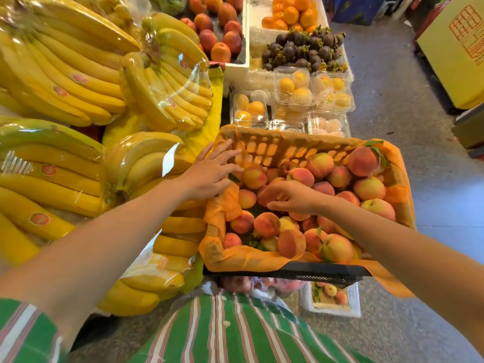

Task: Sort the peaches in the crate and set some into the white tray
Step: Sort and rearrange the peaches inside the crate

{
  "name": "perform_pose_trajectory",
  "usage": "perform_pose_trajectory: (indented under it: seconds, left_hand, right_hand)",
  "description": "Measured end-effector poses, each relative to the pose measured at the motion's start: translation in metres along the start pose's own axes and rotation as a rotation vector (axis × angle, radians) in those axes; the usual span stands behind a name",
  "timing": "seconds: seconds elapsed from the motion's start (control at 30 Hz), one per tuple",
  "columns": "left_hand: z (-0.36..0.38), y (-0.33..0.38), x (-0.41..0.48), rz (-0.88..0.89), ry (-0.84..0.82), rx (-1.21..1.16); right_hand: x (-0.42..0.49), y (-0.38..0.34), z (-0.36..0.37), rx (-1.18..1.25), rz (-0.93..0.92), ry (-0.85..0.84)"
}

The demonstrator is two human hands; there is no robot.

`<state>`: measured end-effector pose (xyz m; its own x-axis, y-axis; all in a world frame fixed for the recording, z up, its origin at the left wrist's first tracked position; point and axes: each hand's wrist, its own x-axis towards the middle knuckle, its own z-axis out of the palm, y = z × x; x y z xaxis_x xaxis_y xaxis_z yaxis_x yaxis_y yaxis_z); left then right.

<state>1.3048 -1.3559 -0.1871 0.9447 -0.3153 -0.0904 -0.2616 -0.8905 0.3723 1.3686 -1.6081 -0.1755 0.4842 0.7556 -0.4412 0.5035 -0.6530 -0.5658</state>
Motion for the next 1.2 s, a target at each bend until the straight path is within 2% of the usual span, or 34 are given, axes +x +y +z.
perform_pose_trajectory:
  seconds: [0.1,0.27,0.37,0.5,0.77,0.93,1.1,1.2]
  left_hand:
    - [0.005,-0.002,-0.001,0.006,0.014,-0.018]
    - [0.011,-0.007,-0.006,0.037,0.065,-0.028]
    - [0.013,-0.010,-0.005,0.046,0.079,-0.043]
    - [0.015,-0.011,-0.005,0.054,0.099,-0.067]
    - [0.015,-0.010,-0.005,0.044,0.094,-0.067]
    - [0.013,-0.008,-0.006,0.021,0.068,-0.054]
    - [0.009,-0.007,-0.006,0.015,0.064,-0.061]
    - [0.007,-0.003,-0.004,-0.001,0.066,-0.056]
  right_hand:
    - [0.017,-0.003,0.010,-0.038,-0.008,0.007]
    - [0.046,-0.007,0.040,-0.179,-0.028,-0.089]
    - [0.059,-0.004,0.055,-0.302,-0.004,-0.101]
    - [0.062,0.005,0.076,-0.351,0.053,-0.140]
    - [0.064,0.016,0.091,-0.149,0.100,-0.037]
    - [0.067,0.011,0.094,-0.150,0.070,-0.030]
    - [0.055,0.006,0.070,-0.017,0.016,0.081]
    - [0.044,0.003,0.046,0.023,0.084,0.118]
